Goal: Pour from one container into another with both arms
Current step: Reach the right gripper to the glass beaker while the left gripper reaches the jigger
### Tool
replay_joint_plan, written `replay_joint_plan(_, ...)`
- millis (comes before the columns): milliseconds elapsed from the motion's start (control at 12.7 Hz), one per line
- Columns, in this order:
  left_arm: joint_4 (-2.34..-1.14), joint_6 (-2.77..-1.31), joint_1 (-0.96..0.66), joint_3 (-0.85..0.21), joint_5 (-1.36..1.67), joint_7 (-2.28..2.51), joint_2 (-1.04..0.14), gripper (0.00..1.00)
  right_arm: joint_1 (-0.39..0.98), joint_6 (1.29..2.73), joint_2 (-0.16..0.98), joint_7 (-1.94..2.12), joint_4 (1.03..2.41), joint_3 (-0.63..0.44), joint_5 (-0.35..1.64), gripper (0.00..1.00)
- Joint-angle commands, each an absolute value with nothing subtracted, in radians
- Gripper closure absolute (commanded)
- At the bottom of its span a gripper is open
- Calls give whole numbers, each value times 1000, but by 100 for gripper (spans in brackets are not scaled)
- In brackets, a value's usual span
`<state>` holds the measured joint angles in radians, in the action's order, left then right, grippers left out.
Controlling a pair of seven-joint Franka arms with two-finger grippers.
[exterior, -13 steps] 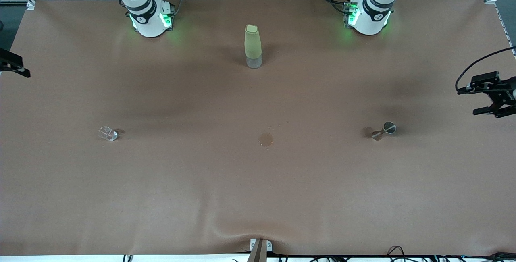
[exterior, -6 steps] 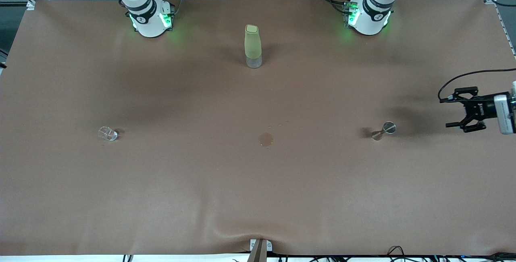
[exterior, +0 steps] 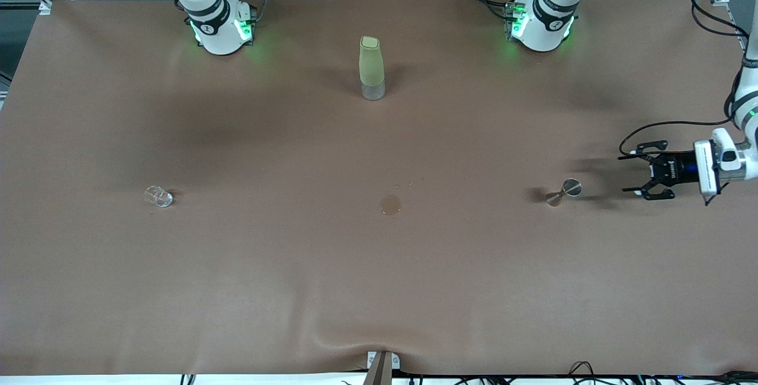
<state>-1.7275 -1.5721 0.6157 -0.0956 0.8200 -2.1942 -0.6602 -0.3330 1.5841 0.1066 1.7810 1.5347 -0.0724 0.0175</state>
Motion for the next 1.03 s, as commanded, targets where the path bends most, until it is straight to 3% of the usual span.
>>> replay_joint_plan(0,-1709,-1543,632,-104,836,-2296,-666,54,-360,1649,127,1880,1609,-67,93,0)
replay_joint_plan(316,-1710,-1545,629,-104,839,-2416,-704,51,-351,1788,178,2060,1759,-130,273,0)
replay_joint_plan(947,-1718,-1543,624,-107,839,-2591,-759,50,-360,1825,527,2639,1772,-245,831,0)
